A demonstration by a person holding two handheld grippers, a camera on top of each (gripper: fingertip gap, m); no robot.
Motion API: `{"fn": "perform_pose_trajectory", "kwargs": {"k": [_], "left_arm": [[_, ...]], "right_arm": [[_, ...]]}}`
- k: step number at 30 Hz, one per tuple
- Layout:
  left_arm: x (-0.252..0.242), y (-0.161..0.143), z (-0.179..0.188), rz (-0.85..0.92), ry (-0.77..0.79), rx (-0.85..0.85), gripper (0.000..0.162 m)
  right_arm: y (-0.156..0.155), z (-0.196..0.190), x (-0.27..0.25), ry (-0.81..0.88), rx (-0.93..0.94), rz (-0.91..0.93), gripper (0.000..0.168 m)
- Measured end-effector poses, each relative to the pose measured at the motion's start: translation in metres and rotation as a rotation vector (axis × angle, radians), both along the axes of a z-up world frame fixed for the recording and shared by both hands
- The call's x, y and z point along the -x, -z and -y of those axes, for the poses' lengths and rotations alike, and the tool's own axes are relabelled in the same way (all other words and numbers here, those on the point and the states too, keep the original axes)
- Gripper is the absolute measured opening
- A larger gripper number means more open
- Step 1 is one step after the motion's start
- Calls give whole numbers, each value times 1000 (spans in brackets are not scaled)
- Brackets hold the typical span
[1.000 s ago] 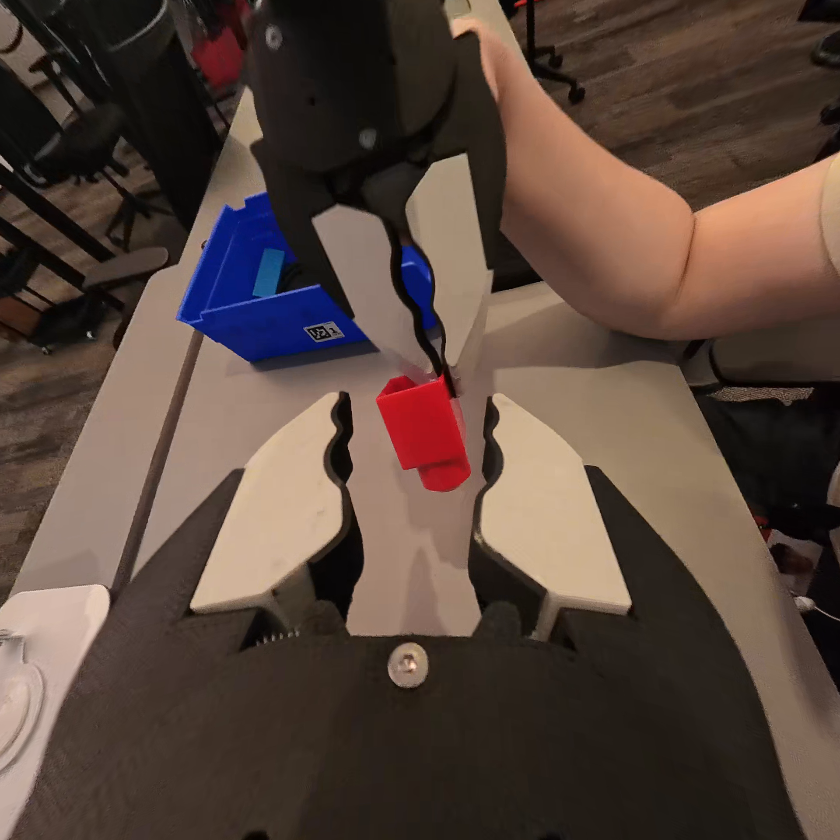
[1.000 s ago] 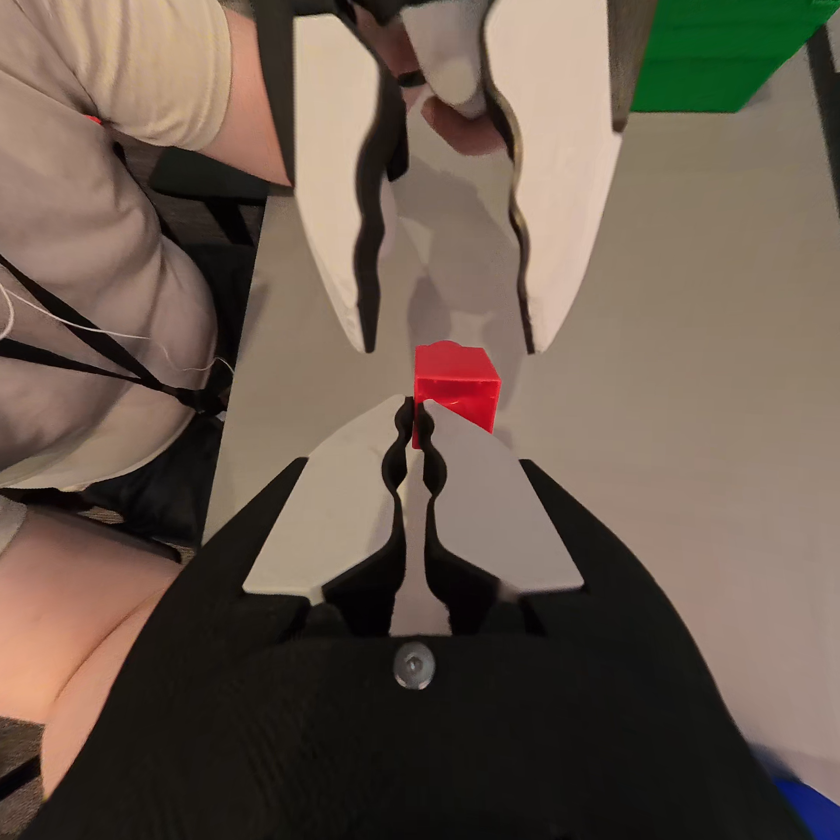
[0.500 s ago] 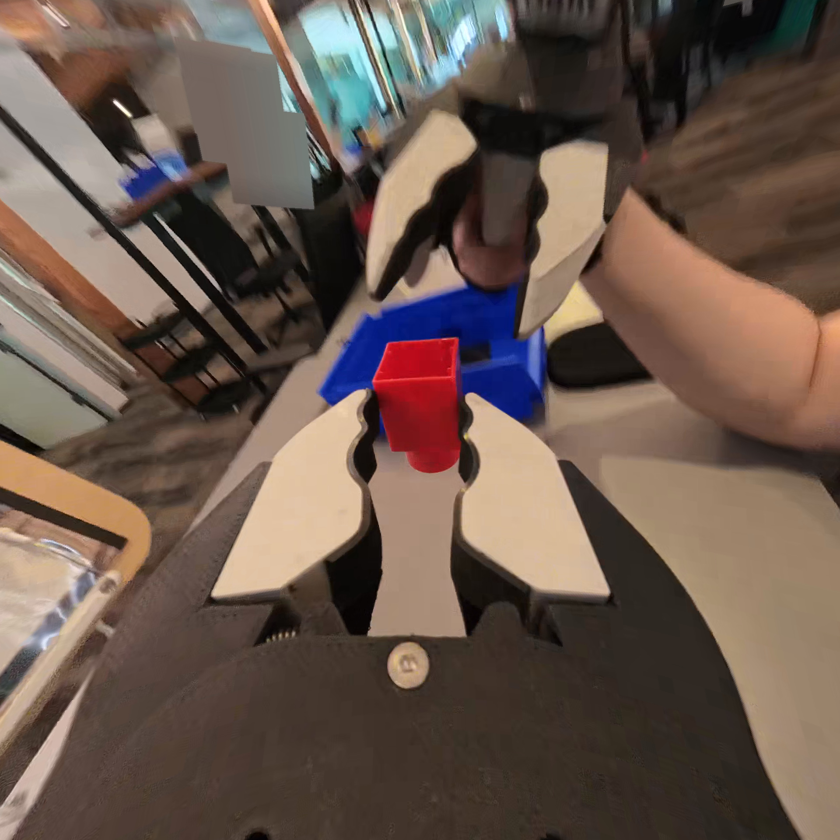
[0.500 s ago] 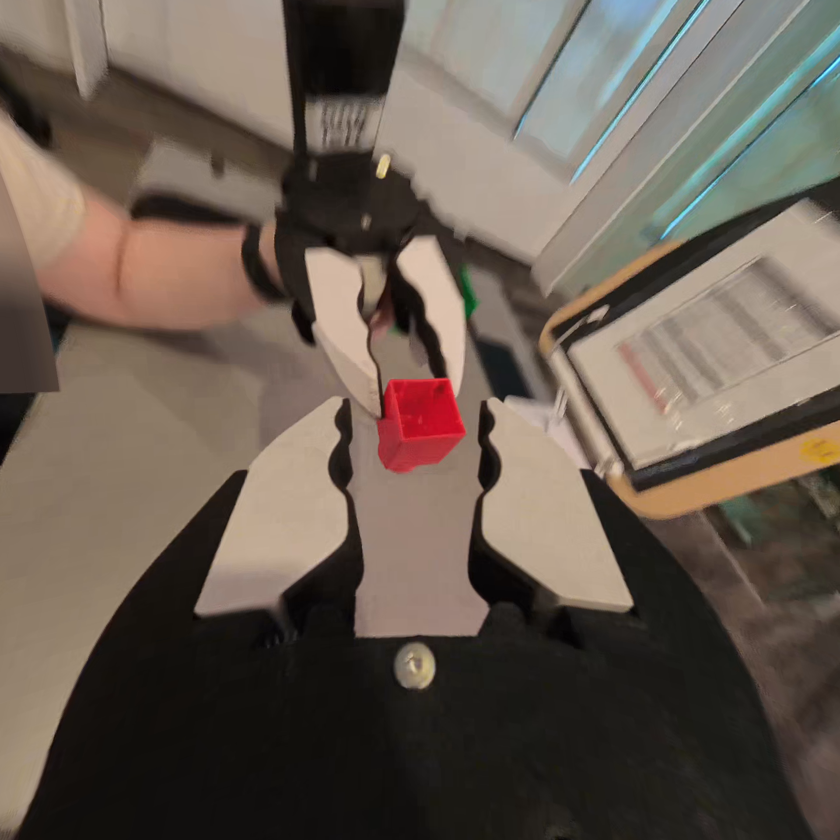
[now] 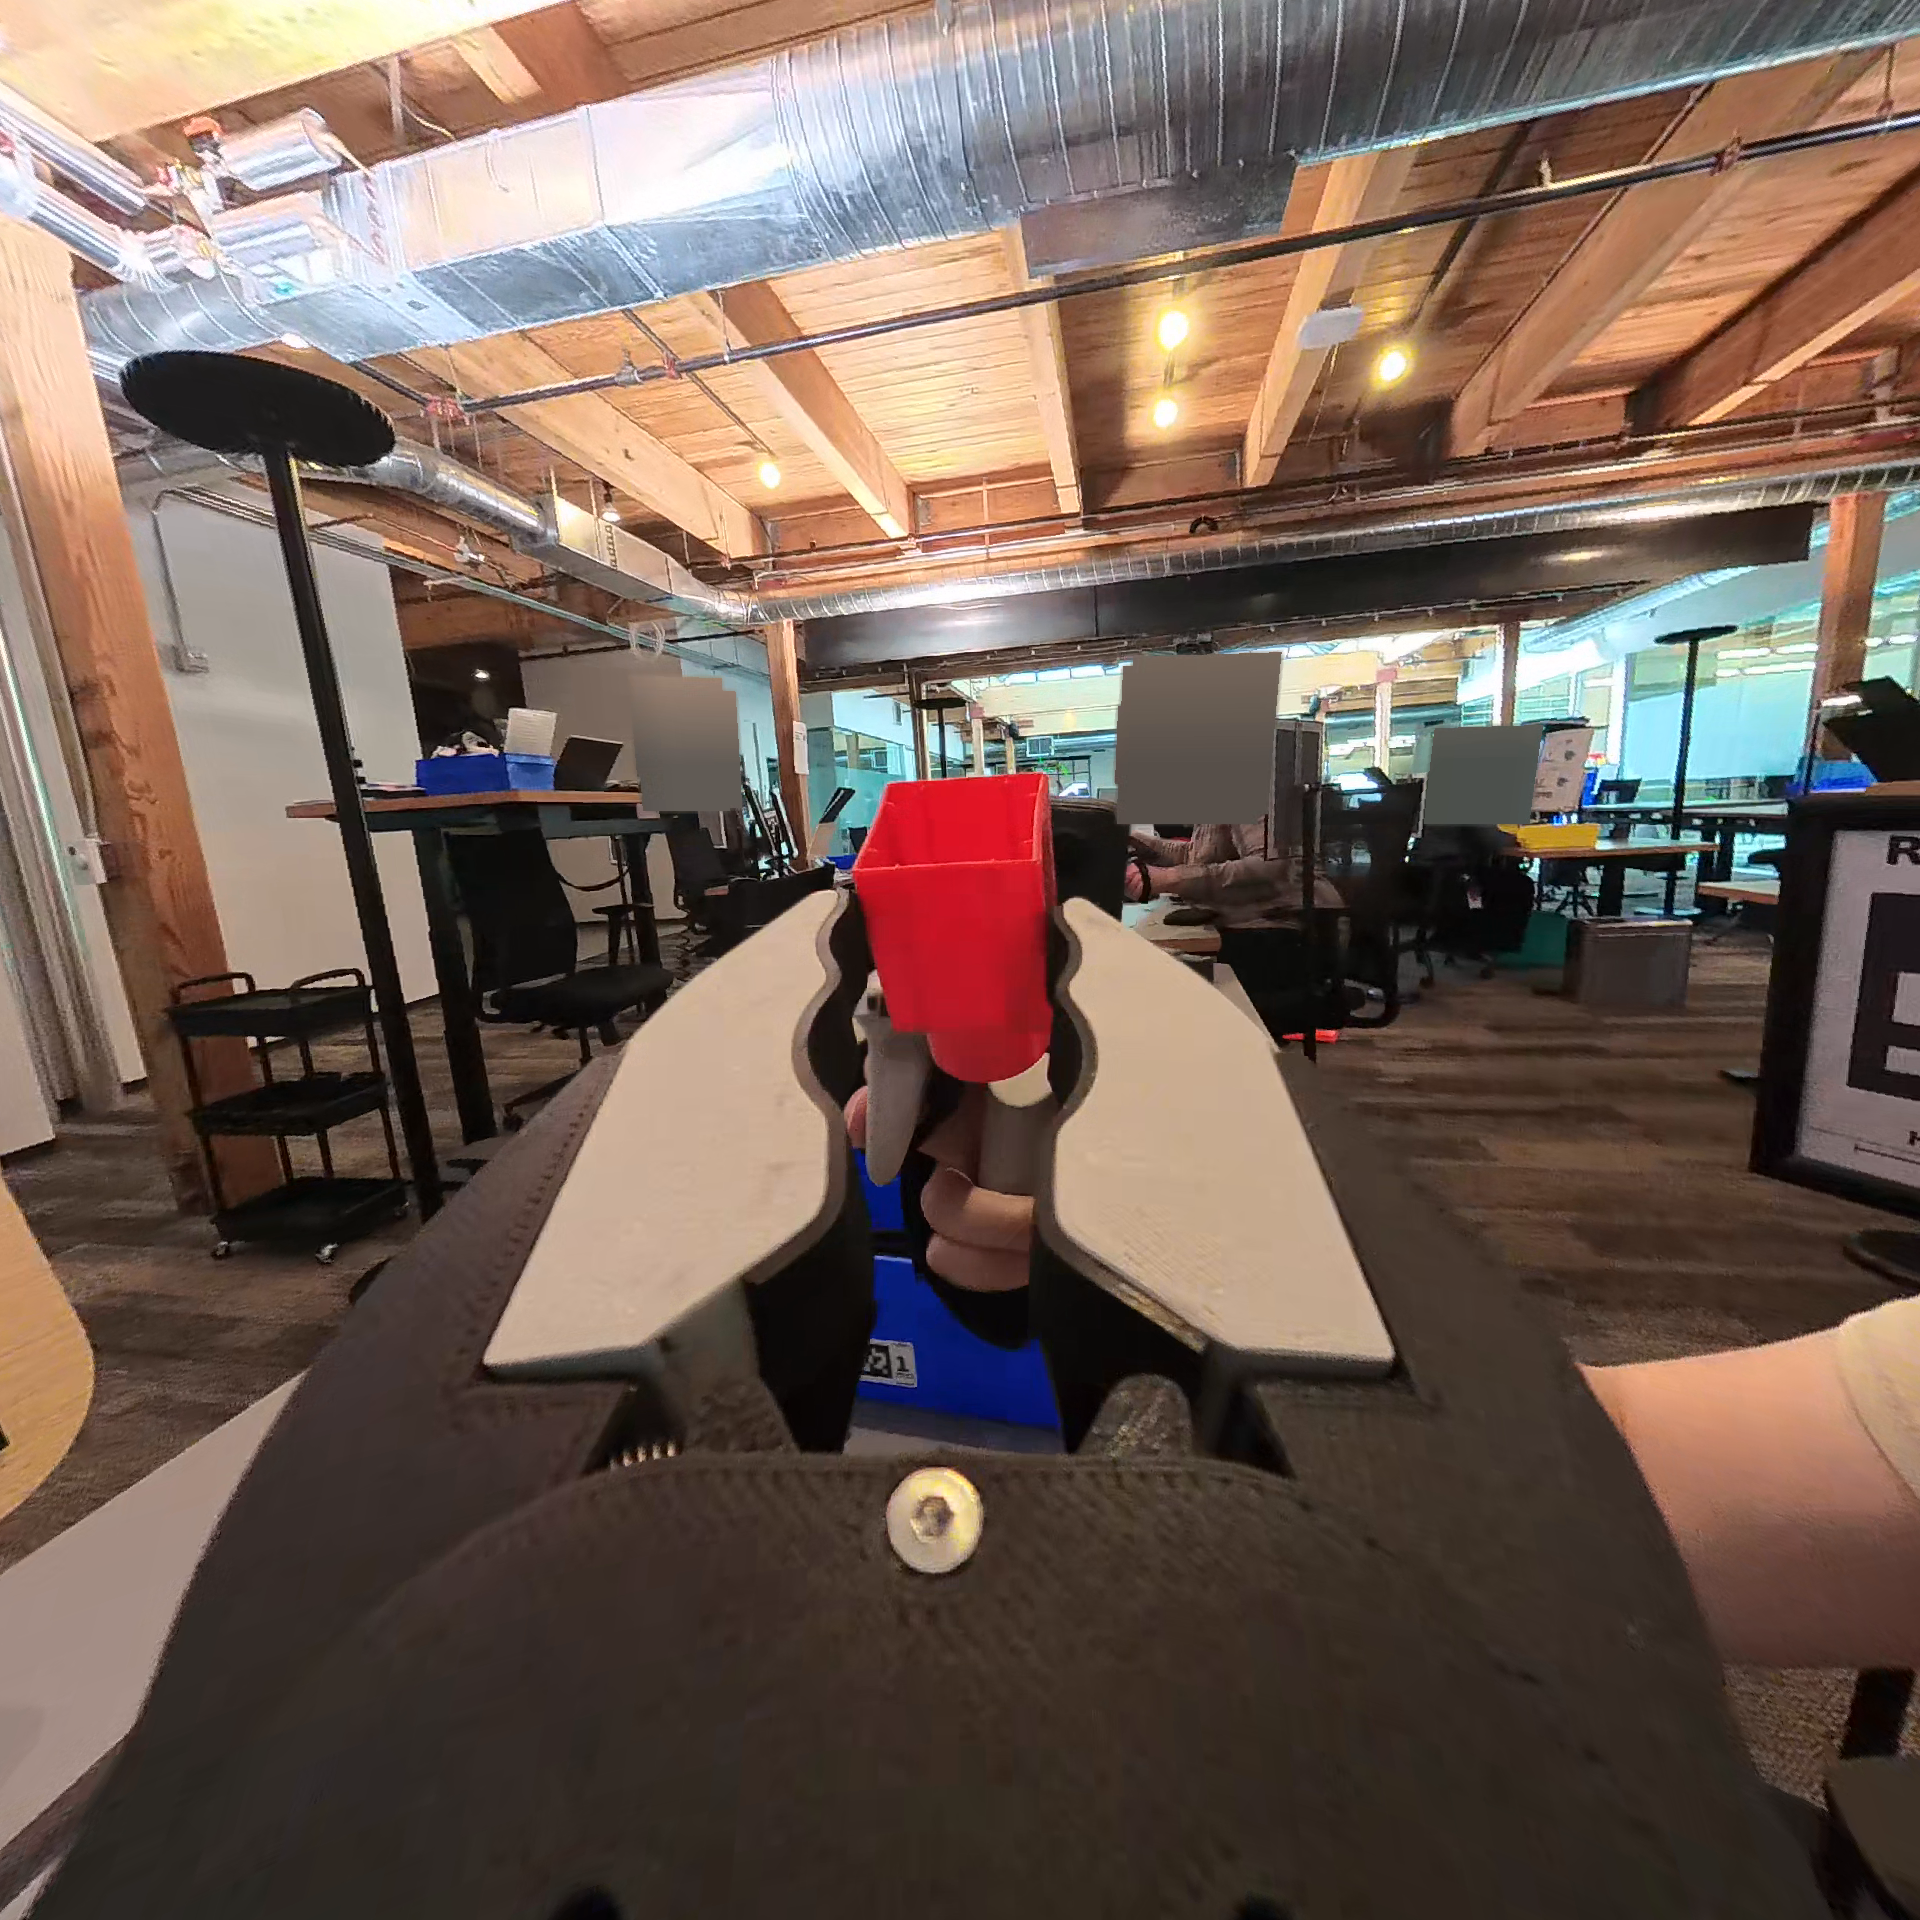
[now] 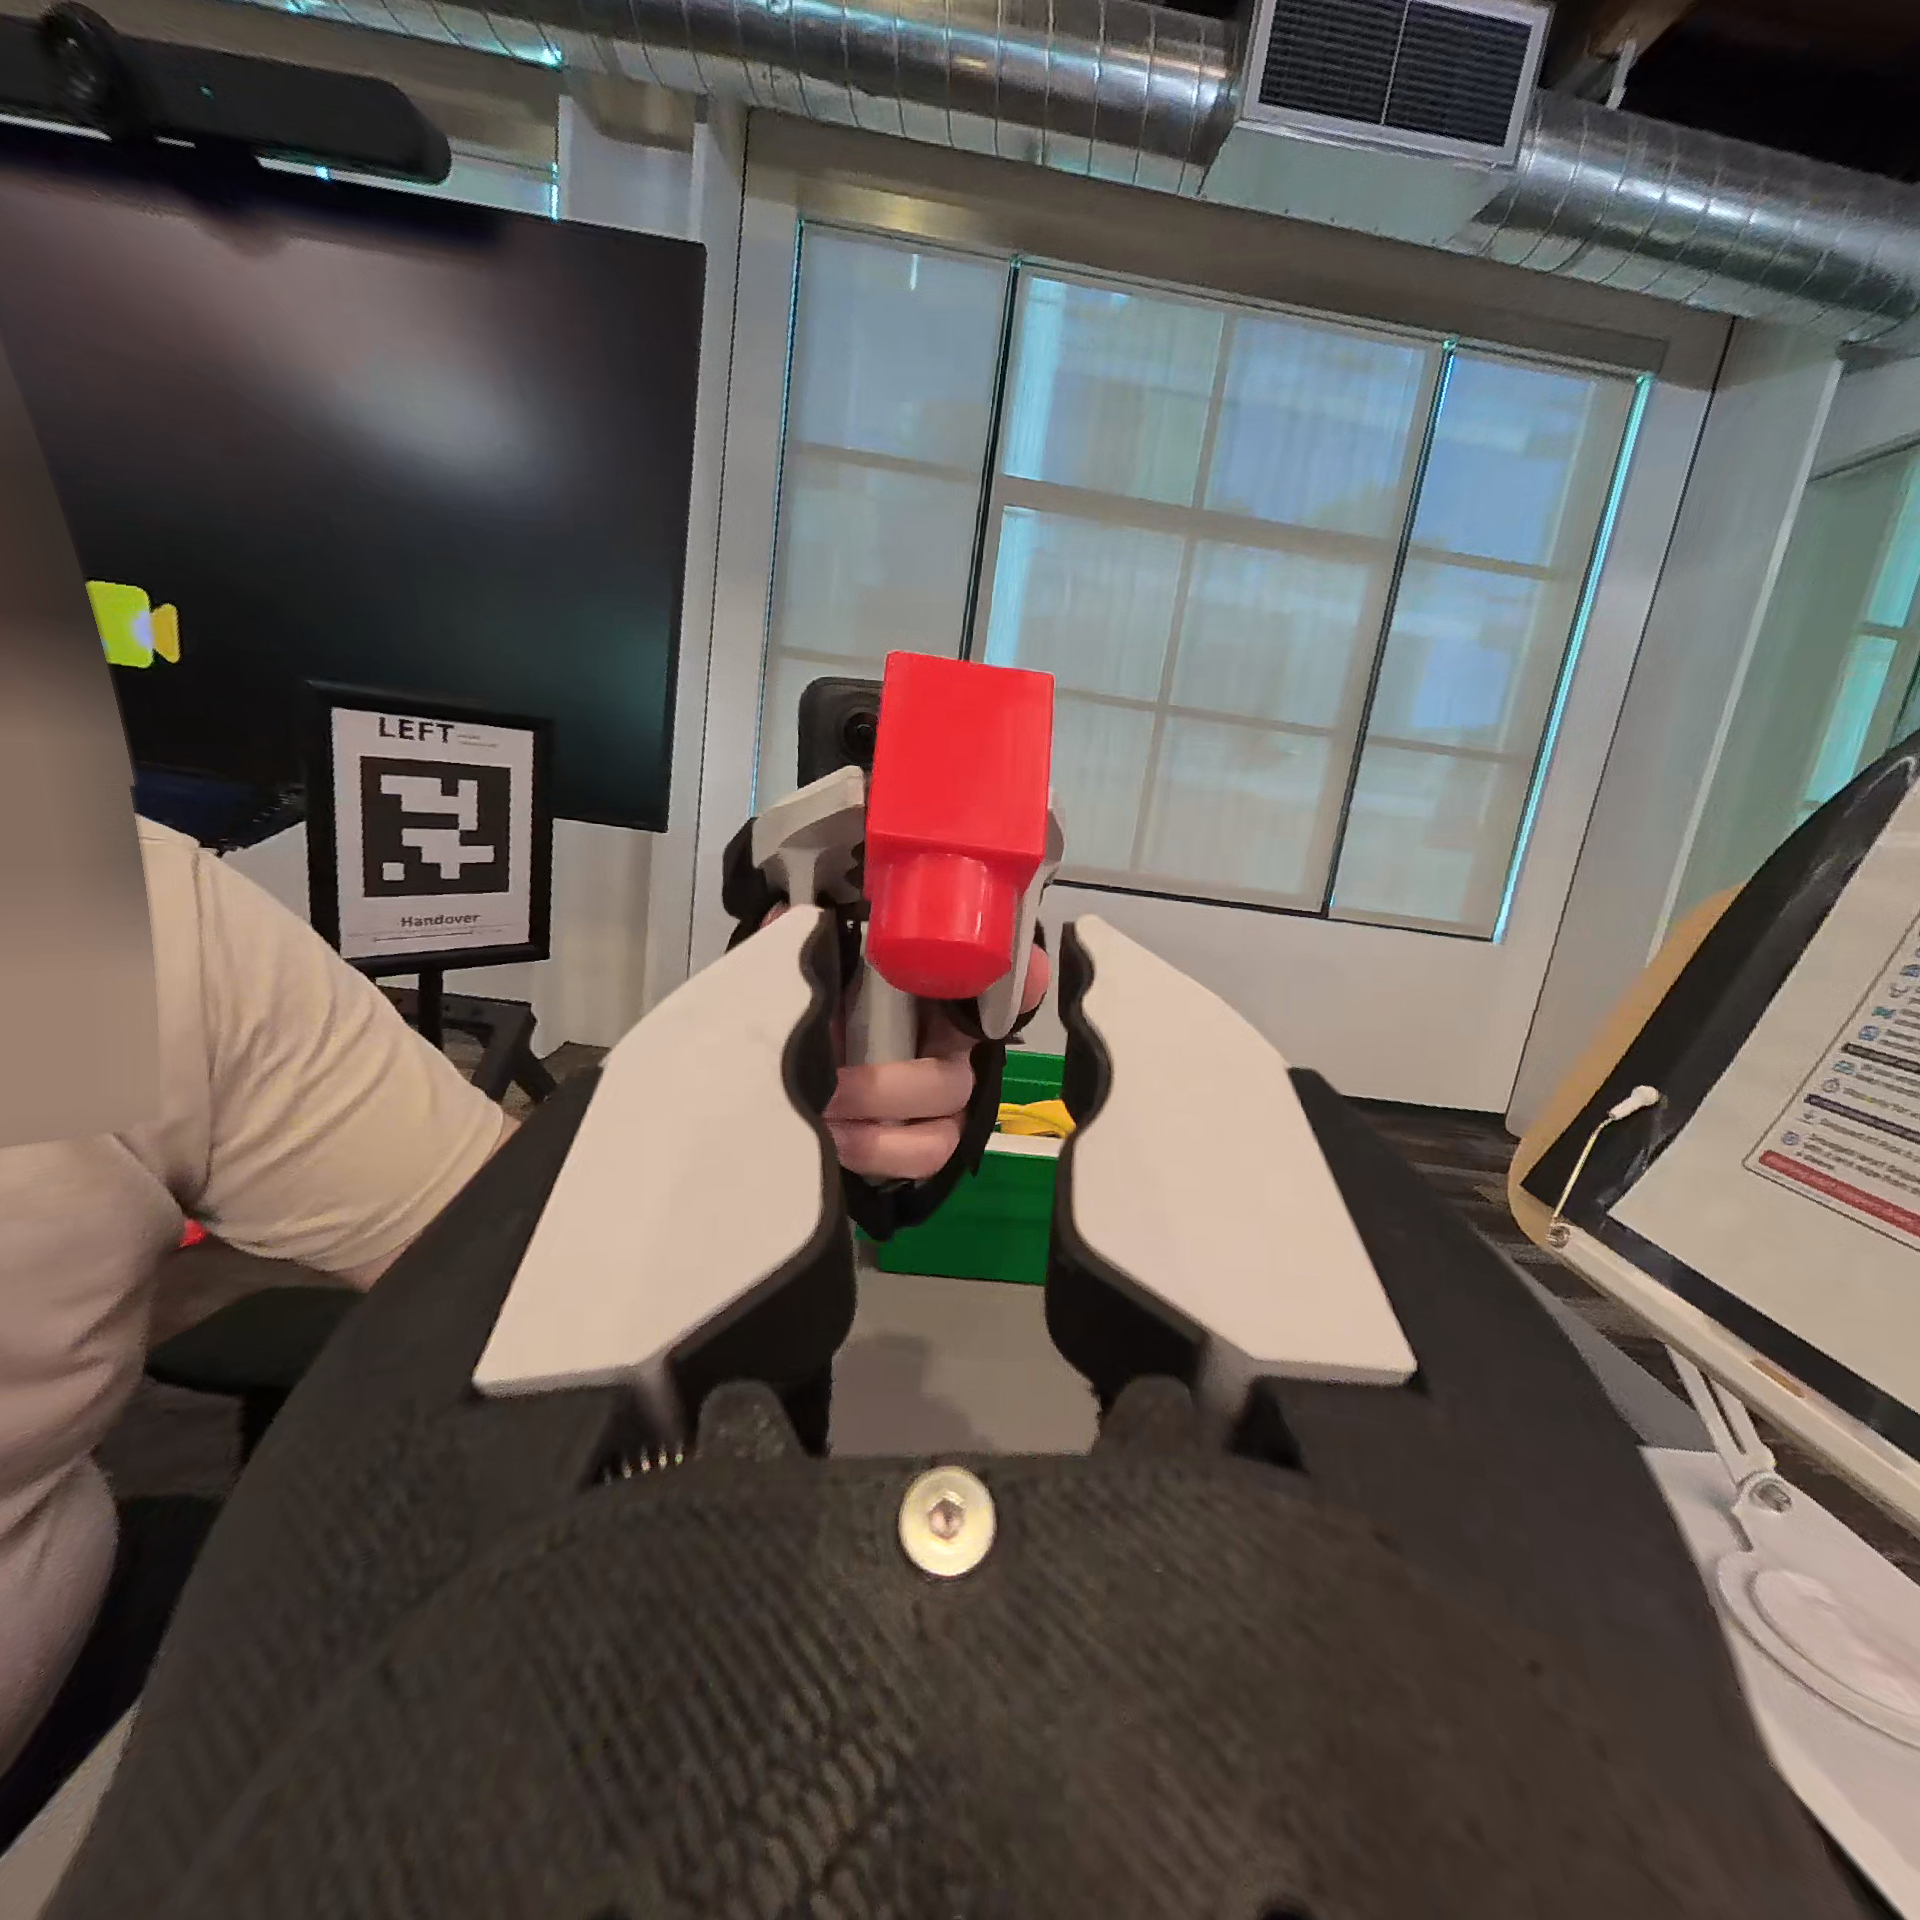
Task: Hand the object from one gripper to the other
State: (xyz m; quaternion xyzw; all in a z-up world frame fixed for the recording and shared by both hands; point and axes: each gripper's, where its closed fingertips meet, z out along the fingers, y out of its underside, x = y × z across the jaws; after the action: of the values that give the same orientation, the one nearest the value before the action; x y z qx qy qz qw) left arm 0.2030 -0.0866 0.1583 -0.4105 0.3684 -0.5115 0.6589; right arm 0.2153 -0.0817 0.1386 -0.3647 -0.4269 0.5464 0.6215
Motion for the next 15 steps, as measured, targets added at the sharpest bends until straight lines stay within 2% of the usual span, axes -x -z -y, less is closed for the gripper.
{"fn": "perform_pose_trajectory", "kwargs": {"k": [1, 3, 5, 7, 8, 11, 13, 15], "left_arm": [[-1, 1, 0, -4, -5, -6, 33], [-4, 3, 0, -6, -12, -12, 33], [-4, 7, -7, -38, -47, 1, 32], [0, 12, -19, -104, -87, 54, 37], [2, 13, -22, -129, -80, 90, 49], [11, 10, -27, -138, -50, 225, 70], [13, 9, -27, -147, -68, 248, 75], [13, 10, -28, -171, -131, 226, 77]], "right_arm": [[0, 0, 1, 3, 1, 7, 40], [4, 1, 2, 14, -26, 39, 28], [9, -6, 3, 82, -37, 118, 28], [9, -19, -3, 249, -102, 160, 28], [5, -24, -8, 351, -166, 163, 28], [-3, -33, -24, 691, -409, 231, 28], [-3, -36, -27, 911, -622, 345, 28], [-1, -33, -22, 1025, -789, 427, 28]]}}
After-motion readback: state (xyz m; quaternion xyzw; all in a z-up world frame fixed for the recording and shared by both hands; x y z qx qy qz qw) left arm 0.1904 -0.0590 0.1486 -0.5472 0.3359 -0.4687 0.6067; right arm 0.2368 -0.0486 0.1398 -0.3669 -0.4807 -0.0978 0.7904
